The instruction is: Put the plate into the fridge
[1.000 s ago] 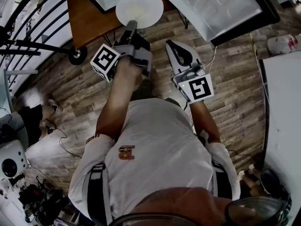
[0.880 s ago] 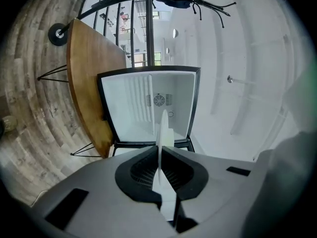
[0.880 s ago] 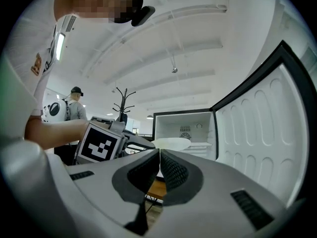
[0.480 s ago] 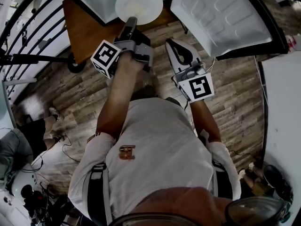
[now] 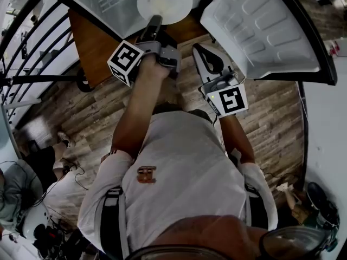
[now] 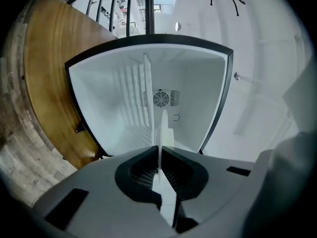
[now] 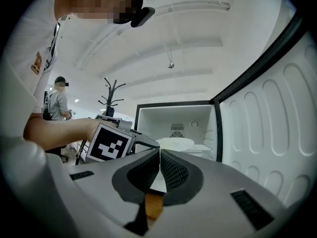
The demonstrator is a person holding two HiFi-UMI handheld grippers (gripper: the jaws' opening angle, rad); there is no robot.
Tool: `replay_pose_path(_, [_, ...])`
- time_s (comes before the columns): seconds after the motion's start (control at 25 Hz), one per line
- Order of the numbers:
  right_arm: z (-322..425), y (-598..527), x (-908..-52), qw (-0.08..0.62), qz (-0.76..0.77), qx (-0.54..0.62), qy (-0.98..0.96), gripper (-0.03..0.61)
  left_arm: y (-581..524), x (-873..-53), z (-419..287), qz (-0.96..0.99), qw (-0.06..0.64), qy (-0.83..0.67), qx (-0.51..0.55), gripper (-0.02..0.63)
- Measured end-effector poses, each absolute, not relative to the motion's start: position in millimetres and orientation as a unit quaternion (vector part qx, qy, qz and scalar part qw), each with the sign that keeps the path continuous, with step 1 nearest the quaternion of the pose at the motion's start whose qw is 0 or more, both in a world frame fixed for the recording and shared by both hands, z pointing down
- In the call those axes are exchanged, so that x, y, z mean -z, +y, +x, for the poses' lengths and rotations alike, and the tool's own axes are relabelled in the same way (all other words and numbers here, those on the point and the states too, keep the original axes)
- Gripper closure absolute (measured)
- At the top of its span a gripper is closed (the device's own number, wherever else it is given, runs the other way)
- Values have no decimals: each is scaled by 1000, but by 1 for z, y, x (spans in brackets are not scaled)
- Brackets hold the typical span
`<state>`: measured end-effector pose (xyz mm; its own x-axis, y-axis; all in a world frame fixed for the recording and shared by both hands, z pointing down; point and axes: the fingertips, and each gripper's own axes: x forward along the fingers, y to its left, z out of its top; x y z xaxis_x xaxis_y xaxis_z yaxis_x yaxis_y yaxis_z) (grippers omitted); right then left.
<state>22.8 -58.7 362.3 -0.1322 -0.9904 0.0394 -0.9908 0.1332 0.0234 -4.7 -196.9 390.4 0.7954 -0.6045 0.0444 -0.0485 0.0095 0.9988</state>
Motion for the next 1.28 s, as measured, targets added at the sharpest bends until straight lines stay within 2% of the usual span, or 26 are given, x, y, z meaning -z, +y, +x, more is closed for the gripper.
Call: replay_pose_path(1.28, [61, -85, -343, 14, 652, 16, -758, 545, -238, -363, 54, 679, 651, -256, 223, 588])
